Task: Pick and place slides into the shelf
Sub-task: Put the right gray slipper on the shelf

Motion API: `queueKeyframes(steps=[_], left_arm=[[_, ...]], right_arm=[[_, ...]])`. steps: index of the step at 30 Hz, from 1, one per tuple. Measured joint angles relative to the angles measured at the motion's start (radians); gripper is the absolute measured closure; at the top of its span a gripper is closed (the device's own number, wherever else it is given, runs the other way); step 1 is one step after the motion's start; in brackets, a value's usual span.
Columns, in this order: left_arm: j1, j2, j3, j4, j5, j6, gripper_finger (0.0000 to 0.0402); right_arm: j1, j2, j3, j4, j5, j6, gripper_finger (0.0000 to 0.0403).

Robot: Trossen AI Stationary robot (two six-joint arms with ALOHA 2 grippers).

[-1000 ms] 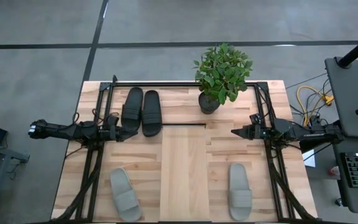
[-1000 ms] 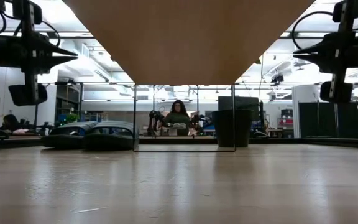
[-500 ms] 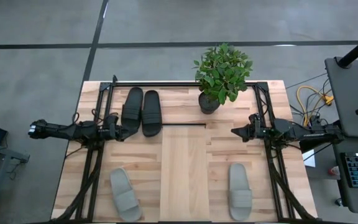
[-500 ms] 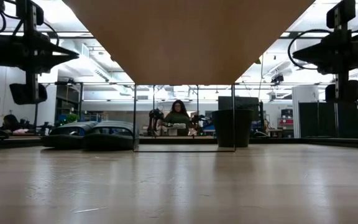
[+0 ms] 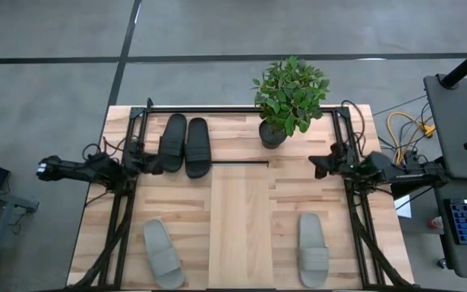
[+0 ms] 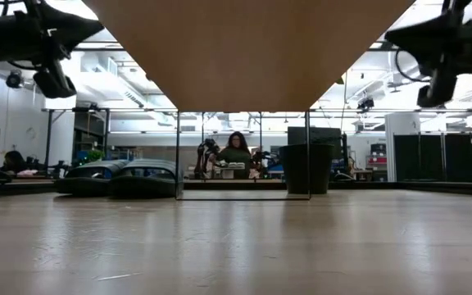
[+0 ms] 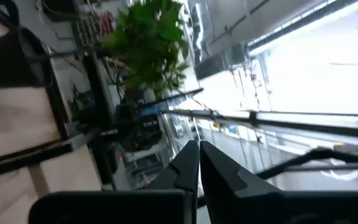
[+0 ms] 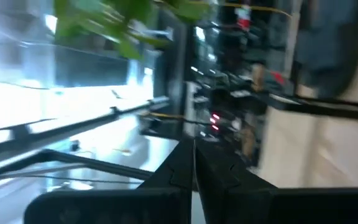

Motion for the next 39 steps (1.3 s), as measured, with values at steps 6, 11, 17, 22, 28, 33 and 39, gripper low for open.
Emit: queueKeyframes(steps=[6, 11, 17, 22, 28, 33, 39], left_arm=[[0.0, 0.097, 0.079, 0.017, -0.005, -0.003, 0.0402], [0.0, 0.23, 0.199, 0.023, -0.028, 0.024, 0.0402], [0.0, 0.386, 0.402, 0.109, -0.028, 0.19, 0.0402], [0.0, 0.475, 0.599, 0.176, -0.01, 0.355, 0.0402], [0.0, 0.604, 0.821, 0.16, 0.062, 0.444, 0.0402], [0.0, 0.711, 1.027, -0.063, 0.093, 0.462, 0.0402], [0.0, 0.846, 1.29, -0.339, 0.13, 0.596, 0.0402]], right_arm=[[0.0, 0.03, 0.099, -0.001, 0.019, -0.092, 0.0394], [0.0, 0.132, 0.229, -0.004, 0.041, -0.17, 0.0394], [0.0, 0.31, 0.407, -0.005, 0.043, -0.249, 0.0394], [0.0, 0.458, 0.563, -0.025, 0.024, -0.301, 0.0394], [0.0, 0.586, 0.766, -0.081, -0.064, -0.358, 0.0394], [0.0, 0.665, 0.965, -0.185, -0.099, -0.46, 0.0394], [0.0, 0.76, 1.217, -0.397, -0.099, -0.58, 0.0394]])
